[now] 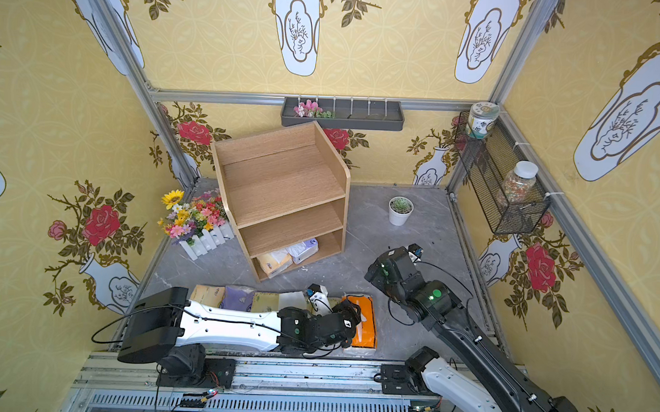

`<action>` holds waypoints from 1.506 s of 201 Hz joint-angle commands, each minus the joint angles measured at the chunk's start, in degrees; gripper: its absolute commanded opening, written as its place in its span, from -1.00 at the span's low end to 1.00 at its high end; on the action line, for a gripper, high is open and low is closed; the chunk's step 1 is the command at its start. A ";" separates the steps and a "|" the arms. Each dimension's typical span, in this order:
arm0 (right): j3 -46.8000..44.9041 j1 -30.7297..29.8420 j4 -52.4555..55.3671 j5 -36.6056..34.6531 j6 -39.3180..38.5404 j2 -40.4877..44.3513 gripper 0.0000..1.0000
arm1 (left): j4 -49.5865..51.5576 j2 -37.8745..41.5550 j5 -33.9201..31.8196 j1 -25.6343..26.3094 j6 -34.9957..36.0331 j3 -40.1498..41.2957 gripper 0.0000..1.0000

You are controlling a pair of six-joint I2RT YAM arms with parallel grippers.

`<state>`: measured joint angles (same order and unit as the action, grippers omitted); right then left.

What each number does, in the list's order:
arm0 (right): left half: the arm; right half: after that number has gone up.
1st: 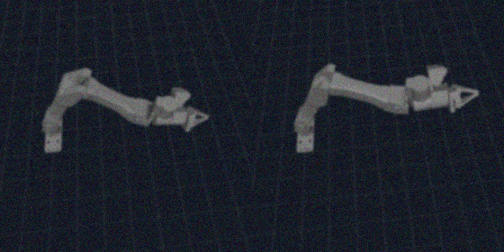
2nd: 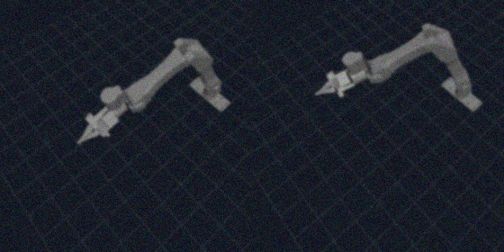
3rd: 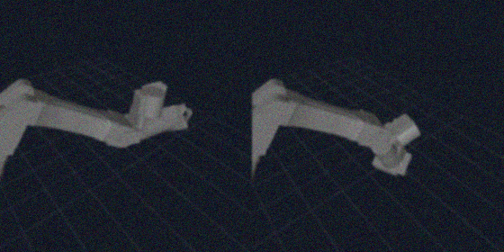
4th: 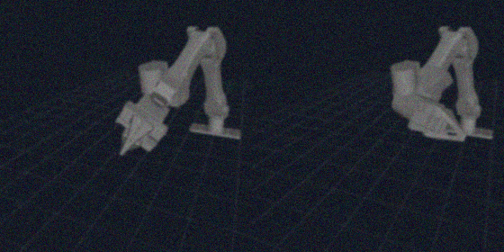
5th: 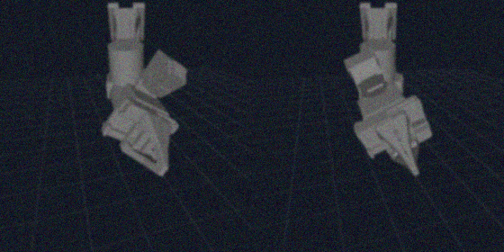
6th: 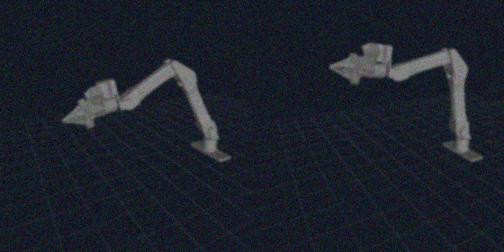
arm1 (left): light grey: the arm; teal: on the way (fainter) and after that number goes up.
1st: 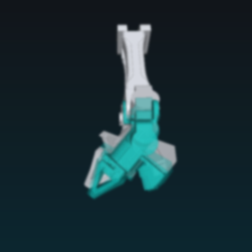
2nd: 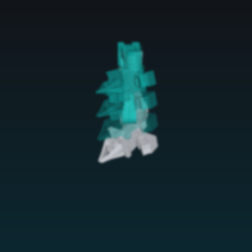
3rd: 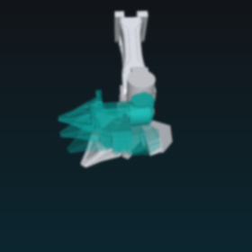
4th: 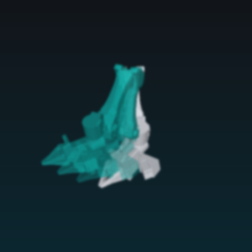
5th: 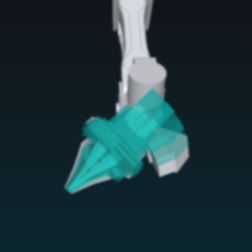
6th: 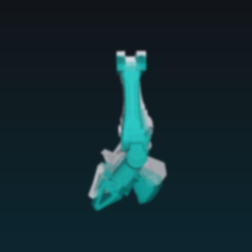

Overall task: Remove the tissue boxes from the shelf
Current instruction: Place the box of tissues at the center of the board, then move the box of tissues to the center of the board.

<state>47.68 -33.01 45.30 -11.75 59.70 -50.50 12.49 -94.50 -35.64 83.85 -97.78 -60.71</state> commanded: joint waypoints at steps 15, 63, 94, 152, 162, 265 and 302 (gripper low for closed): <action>0.97 -0.04 4.54 2.13 -3.31 -2.51 0.79 | 6.20 3.74 -9.72 0.63 -3.66 2.14 0.37; -1.29 -0.20 6.96 9.35 -5.64 -3.46 0.75 | 5.77 9.68 -18.07 0.70 -8.03 6.68 0.16; -3.90 -0.69 8.08 12.82 -4.89 -3.88 0.74 | 5.77 13.00 -20.79 -0.06 -8.56 9.02 0.14; -8.24 -3.81 8.81 17.39 -4.18 -2.21 0.69 | -0.28 18.23 -19.69 -1.15 -7.61 16.87 0.13; -9.21 -5.00 8.43 18.03 -3.92 -2.80 0.69 | -1.71 18.77 -19.57 -1.23 -7.34 17.97 0.13; -10.49 -13.22 -6.85 18.77 -6.23 -12.34 0.63 | -7.85 20.56 -20.04 -1.46 -4.00 20.37 0.12; -10.75 -14.68 -12.82 20.56 -8.74 -14.34 0.62 | -7.87 20.18 -19.81 -1.42 -3.82 20.22 0.12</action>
<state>37.04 -46.94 39.72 7.44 53.52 -63.96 5.41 -73.97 -55.09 82.46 -102.76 -40.34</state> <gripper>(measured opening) 0.814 0.558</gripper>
